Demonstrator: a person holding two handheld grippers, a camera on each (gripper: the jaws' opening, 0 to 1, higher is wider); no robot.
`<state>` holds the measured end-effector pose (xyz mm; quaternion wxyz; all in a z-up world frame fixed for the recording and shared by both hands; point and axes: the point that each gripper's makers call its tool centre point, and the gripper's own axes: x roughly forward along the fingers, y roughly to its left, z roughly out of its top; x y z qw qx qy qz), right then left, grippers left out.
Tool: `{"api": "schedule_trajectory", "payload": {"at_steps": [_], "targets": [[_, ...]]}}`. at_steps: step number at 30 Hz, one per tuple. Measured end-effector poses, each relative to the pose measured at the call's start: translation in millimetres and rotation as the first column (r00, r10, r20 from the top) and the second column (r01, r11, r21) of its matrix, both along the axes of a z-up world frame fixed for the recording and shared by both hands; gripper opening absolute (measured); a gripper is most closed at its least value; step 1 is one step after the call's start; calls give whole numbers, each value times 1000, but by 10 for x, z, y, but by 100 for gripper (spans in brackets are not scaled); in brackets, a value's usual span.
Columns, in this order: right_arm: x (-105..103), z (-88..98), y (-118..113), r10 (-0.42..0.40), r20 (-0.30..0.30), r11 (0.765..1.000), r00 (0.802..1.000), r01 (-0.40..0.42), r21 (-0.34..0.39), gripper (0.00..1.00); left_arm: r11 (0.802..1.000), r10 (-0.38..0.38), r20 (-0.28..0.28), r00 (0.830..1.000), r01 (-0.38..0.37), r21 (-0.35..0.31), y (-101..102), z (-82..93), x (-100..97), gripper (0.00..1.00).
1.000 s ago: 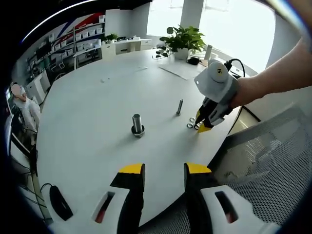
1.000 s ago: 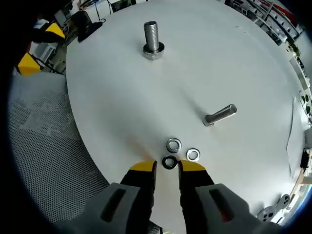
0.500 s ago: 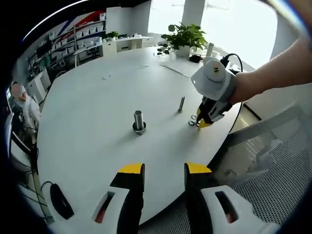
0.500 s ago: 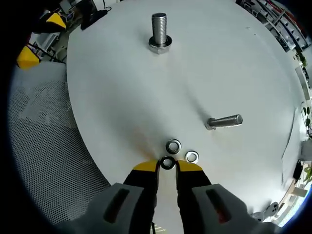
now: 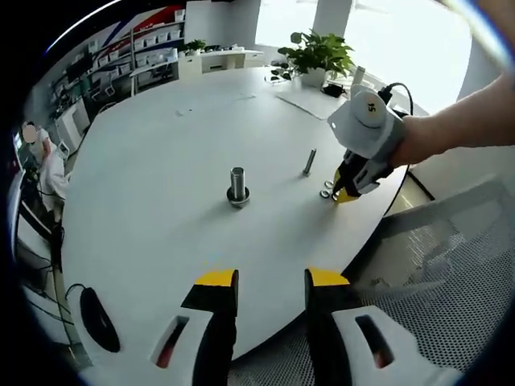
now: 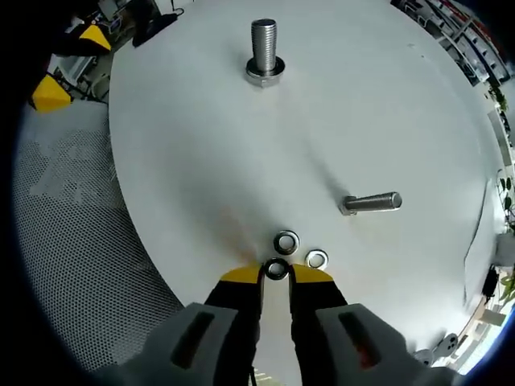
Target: Place the washer onto the threaded stud by aligning its center hole with the stud, sliding it down to the base, and recovering from edge contact or off-axis alignment until the washer reaches the visible bottom stop.
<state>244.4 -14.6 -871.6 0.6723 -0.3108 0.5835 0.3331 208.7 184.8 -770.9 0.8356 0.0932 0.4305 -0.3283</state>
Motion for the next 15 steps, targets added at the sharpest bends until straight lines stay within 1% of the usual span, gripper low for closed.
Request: {"api": "schedule_trajectory", "payload": {"at_steps": [6,11,13,15], "targets": [[-5,12,1,-10,6,1000,1000,10,5,13,1000,-3,-7,1000,3,2,0,-12,-13,32],[-8,27,0,2,29,1000,1000,-3,18,12,1000,-8,-3,1000,8,3,-4,-11,-18,32],[-23,18,-26,-12,20,1000,1000,12,24,12,1000,-11,-2,1000,11,4,-7,-14,-18,32],[-24,66,-49,-36,25,999,999,35,36,12,1000,-12,1,1000,12,8,-10,-8,-17,32]]}}
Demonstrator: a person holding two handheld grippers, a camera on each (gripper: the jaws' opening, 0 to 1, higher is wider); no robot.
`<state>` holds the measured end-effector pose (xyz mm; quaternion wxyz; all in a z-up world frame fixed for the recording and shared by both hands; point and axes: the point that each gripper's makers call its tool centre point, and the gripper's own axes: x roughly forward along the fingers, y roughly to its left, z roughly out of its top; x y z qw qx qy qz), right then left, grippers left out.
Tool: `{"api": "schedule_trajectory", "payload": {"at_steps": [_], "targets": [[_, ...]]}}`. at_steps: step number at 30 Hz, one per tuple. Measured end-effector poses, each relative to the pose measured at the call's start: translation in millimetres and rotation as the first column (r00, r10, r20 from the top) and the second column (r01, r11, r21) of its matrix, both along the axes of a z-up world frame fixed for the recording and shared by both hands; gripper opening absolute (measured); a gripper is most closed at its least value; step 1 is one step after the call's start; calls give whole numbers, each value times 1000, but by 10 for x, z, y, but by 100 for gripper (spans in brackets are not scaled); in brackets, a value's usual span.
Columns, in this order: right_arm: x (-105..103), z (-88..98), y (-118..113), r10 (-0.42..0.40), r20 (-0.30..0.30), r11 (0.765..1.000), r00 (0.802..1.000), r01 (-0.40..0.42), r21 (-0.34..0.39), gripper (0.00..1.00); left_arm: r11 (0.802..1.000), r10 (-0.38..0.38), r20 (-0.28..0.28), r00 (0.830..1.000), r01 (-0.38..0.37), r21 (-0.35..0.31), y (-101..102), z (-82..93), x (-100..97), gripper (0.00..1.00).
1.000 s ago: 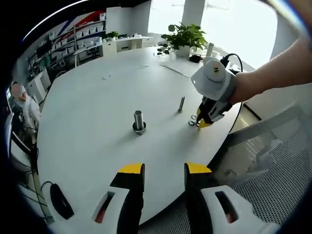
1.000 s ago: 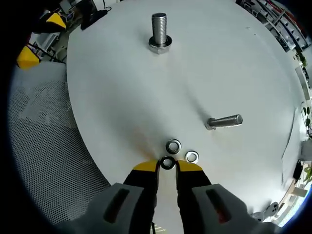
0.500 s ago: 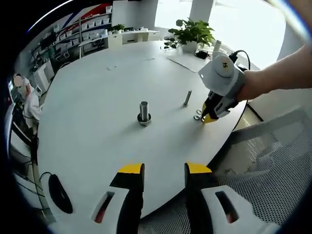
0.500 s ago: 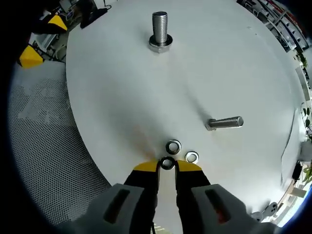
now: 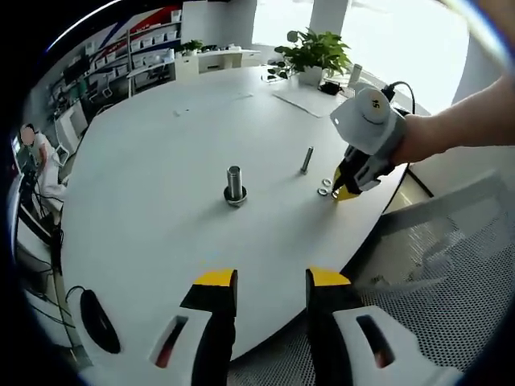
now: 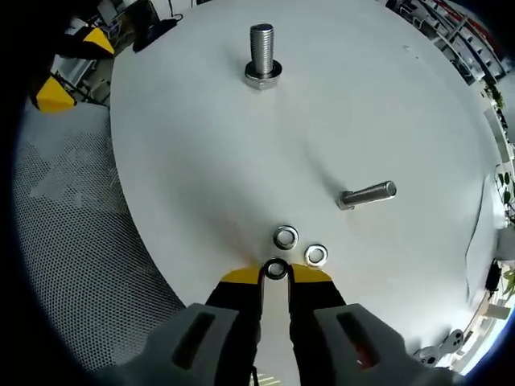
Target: Place the washer onto the threaded stud by aligning its center hole with the stud, sliding it down to the base, and recovering from edge contact or off-axis alignment until the washer reaches the visible bottom stop.
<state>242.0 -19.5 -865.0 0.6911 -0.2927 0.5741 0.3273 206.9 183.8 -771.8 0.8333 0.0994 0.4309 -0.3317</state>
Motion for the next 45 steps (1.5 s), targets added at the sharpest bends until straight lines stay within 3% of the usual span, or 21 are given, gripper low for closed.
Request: {"api": "schedule_trajectory", "payload": {"at_steps": [10,23,45], "targets": [[178,276,-76,-90,44,993,995,86,76,12,1000,-6,-5,1000,6,6,-7,-17,-9,33],[540,697,-75,-137,126,981,982,117,154,12,1000,-18,-6,1000,18,2,-31,-13,-23,34],[782,636,88,-30,128,995,991,17,103,13,1000,-28,-8,1000,28,6,-30,-25,-38,34]]}}
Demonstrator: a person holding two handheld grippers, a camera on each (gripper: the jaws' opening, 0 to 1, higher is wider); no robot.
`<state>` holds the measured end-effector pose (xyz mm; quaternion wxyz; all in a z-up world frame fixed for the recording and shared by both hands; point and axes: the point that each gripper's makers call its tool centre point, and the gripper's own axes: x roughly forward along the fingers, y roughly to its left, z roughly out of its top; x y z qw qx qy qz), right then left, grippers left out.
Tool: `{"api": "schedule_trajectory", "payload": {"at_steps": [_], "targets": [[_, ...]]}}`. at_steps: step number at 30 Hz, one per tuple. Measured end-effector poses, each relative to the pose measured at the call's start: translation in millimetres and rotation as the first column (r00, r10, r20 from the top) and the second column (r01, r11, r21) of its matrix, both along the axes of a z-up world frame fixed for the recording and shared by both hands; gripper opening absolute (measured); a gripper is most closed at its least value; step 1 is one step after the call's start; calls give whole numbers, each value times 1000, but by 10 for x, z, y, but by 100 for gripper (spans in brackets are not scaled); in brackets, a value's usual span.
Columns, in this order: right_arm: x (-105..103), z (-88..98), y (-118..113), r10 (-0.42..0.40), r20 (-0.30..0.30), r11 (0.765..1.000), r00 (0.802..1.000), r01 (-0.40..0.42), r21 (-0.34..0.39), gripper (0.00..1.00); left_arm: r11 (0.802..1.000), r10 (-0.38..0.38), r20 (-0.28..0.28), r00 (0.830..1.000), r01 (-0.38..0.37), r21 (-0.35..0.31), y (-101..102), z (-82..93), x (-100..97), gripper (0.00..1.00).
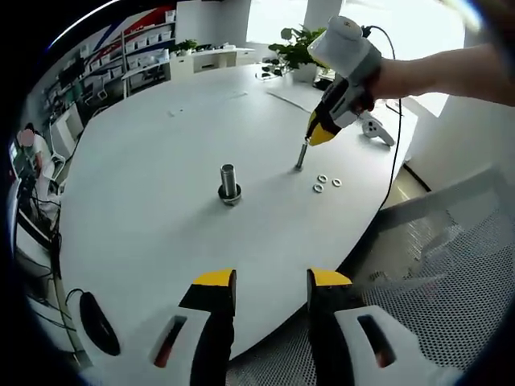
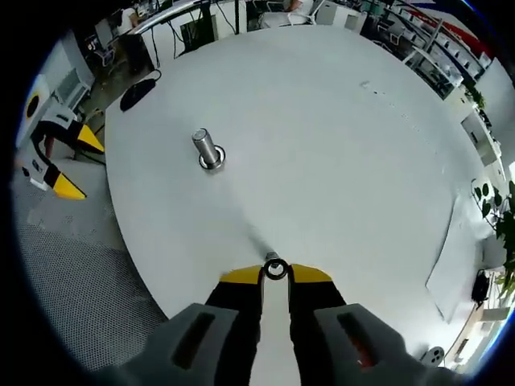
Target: Place the washer onto the threaded stud by aligning its center hole with the stud, sliding it down to the base, and recovering from edge contact or off-axis alignment until the washer reaches the visible bottom stop.
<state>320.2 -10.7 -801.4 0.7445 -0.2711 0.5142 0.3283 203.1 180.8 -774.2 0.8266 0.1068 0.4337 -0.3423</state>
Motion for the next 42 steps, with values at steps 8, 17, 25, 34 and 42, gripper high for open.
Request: {"api": "schedule_trajectory", "payload": {"at_steps": [8,17,25,34,42], "targets": [[4,-76,25,24,-21,1000,999,-25,-18,13,1000,-1,2,1000,1,4,6,-4,4,34],[3,-188,32,42,-57,998,998,-44,-35,13,1000,-1,-3,1000,1,11,16,-16,-5,33],[-3,-377,42,55,-85,997,995,-59,-52,13,1000,-1,-8,1000,1,16,24,-34,-14,33],[-14,-527,0,36,-118,997,992,-44,-61,13,1000,6,-14,1000,-6,19,40,-49,-14,33],[22,-599,-28,21,-126,998,992,-28,-58,14,1000,9,-13,1000,-9,19,46,-48,-8,33]]}}
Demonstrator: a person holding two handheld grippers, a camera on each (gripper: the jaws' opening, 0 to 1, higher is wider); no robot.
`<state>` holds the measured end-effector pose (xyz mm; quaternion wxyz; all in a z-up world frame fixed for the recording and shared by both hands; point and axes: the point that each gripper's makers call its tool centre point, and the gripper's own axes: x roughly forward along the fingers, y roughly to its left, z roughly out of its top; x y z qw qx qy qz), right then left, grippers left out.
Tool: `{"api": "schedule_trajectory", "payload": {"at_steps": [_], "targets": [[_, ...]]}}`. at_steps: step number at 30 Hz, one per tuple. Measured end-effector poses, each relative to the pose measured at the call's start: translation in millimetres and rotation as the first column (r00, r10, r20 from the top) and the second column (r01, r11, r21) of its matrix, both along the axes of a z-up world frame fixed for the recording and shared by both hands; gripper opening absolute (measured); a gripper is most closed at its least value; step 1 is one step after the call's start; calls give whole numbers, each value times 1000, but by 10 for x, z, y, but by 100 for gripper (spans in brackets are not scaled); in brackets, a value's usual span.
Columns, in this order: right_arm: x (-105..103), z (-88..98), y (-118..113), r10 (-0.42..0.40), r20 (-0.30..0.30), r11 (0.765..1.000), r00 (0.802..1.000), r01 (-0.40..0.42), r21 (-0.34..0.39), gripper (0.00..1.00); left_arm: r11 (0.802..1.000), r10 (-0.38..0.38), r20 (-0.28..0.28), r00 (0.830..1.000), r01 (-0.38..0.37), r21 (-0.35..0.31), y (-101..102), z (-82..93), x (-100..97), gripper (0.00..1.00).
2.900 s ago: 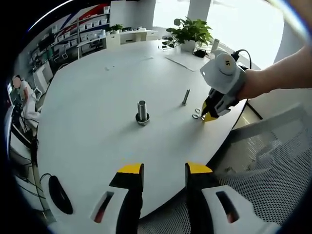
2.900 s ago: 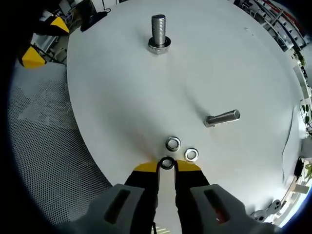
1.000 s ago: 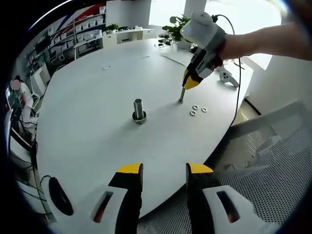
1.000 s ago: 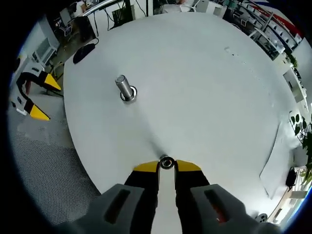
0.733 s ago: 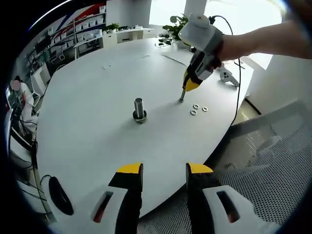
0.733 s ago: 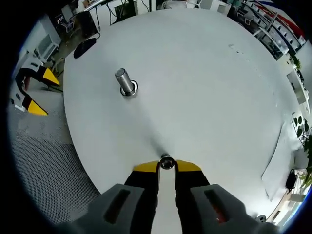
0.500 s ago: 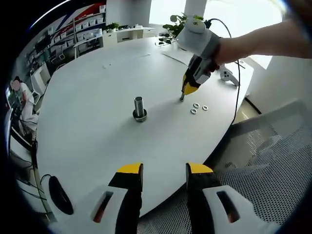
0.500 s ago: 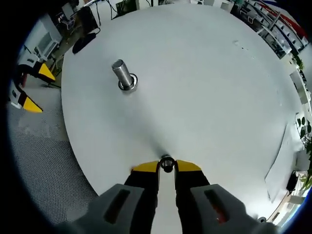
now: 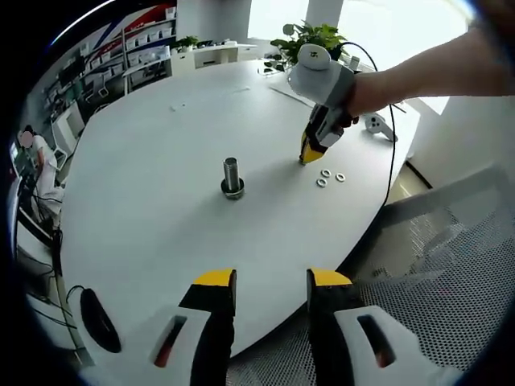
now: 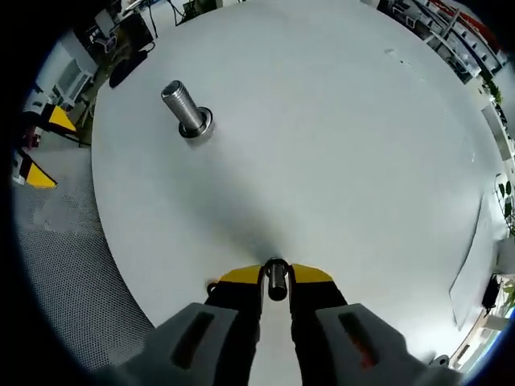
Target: Place the washer onto the threaded stud by aligning its center hole with the stud, sliding it down to the base, and recovering from edge contact or off-axis alignment until the washer reaches the visible bottom stop.
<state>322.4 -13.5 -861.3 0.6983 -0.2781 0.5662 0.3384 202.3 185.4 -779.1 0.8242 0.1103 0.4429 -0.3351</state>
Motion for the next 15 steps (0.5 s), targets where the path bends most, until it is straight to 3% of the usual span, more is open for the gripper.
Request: {"api": "schedule_trajectory", "payload": {"at_steps": [8,15], "targets": [[-12,-31,-7,-35,-2,999,999,35,15,17,1000,-1,-1,1000,1,4,7,-10,-7,33],[-2,46,-66,-60,20,998,998,59,26,22,1000,5,3,1000,-5,-3,2,7,10,34]]}}
